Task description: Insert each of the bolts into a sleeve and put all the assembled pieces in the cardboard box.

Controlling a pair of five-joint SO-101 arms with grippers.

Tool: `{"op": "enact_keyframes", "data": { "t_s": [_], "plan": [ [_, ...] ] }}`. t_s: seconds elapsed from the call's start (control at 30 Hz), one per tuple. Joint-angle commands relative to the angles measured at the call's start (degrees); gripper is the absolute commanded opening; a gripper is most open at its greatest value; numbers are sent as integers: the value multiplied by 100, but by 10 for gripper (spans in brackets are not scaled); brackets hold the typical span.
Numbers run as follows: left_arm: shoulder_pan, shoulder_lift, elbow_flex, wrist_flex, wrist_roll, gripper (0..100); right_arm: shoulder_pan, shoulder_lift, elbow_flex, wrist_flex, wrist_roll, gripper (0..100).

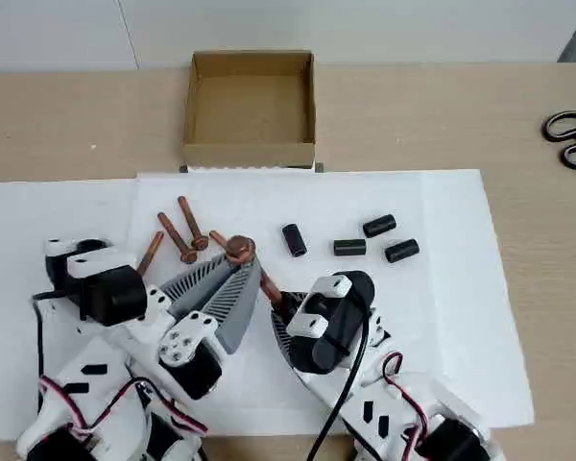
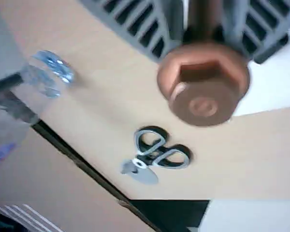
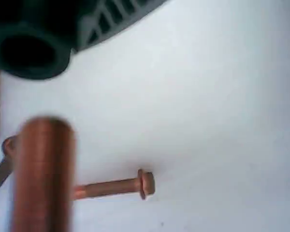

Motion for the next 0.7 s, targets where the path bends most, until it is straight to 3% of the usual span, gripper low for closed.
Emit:
{"op": "enact_keyframes", "data": {
  "t_s": [0.0, 0.67],
  "plan": [
    [-70, 9, -163, -141, -53, 6, -22, -22, -53, -48, 53, 2],
    [-62, -9, 532, -176, 220, 6, -22, -22, -79, -110, 70, 2]
  ]
}}
